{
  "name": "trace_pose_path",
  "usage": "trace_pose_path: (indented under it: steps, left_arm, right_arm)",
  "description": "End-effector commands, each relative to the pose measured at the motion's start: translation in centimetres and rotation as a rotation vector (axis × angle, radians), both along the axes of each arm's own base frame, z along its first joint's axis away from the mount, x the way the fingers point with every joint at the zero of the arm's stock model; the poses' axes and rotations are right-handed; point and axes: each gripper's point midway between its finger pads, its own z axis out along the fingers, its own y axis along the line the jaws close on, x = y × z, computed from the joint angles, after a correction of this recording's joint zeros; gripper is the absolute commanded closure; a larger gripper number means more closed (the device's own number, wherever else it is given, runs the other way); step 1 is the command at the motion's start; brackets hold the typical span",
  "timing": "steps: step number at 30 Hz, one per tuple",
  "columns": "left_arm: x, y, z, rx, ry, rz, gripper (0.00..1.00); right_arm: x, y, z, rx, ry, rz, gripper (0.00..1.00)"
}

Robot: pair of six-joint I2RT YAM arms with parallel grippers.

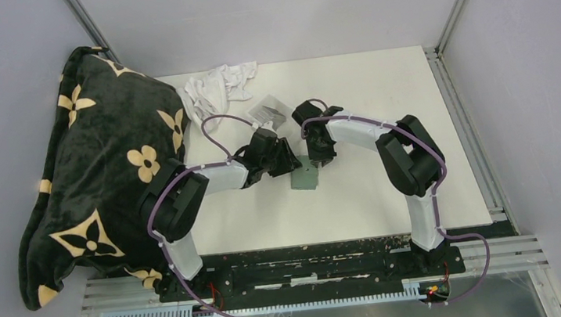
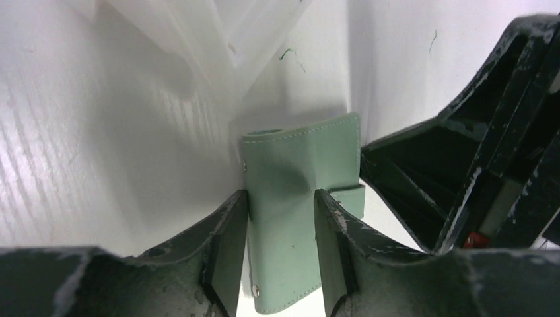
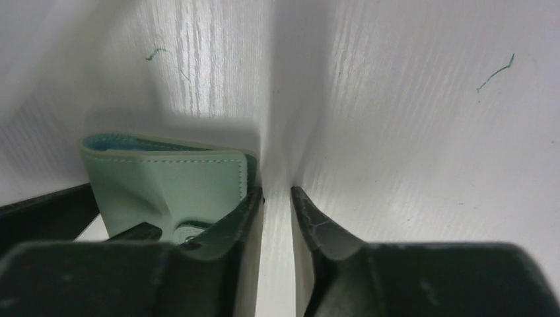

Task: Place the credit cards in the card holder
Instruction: Move the card holder to the center of the board, then reset both arms

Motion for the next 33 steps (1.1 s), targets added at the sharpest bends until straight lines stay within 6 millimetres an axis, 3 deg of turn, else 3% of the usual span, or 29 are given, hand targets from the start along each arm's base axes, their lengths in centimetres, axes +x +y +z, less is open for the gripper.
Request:
trace_pose_path:
  steps: [1, 3, 9, 13, 16, 20, 23, 26, 33]
  left_arm:
    - [-0.8, 0.1, 2.0, 0.043, -0.027, -0.030, 0.49]
    - [-0.5, 0.5, 3.3, 0.062, -0.054, -0.026, 0.46]
    - [0.6, 2.1, 8.4, 0.096, -0.169, 0.026, 0.29]
    - [0.8, 3.9, 11.3, 0.126, -0.245, 0.076, 0.26]
    - [0.6, 6.6, 13.7, 0.148, -0.332, 0.172, 0.25]
    - [0.4, 12.2, 16.4, 0.210, -0.472, 0.384, 0.26]
    - [0.2, 15.4, 16.9, 0.244, -0.520, 0.496, 0.26]
    - [0.3, 17.8, 16.2, 0.313, -0.507, 0.557, 0.26]
    - [0.0, 20.8, 15.3, 0.419, -0.530, 0.625, 0.18]
  right_arm:
    - [3.2, 1.5, 2.5, 0.071, -0.170, 0.018, 0.66]
    - [3.4, 1.2, 4.0, 0.071, -0.214, 0.022, 0.58]
    - [3.7, -0.8, 7.9, 0.062, -0.309, 0.001, 0.52]
    - [2.9, -2.6, 9.3, 0.020, -0.314, 0.003, 0.48]
    - [1.9, -4.4, 10.5, -0.018, -0.337, -0.010, 0.39]
    - [0.5, -7.2, 11.3, -0.074, -0.385, -0.041, 0.27]
    - [-0.2, -9.2, 12.0, -0.122, -0.434, -0.077, 0.15]
    - [-0.6, -10.6, 13.0, -0.154, -0.475, -0.109, 0.10]
    - [-1.3, -13.5, 15.7, -0.283, -0.496, -0.167, 0.00]
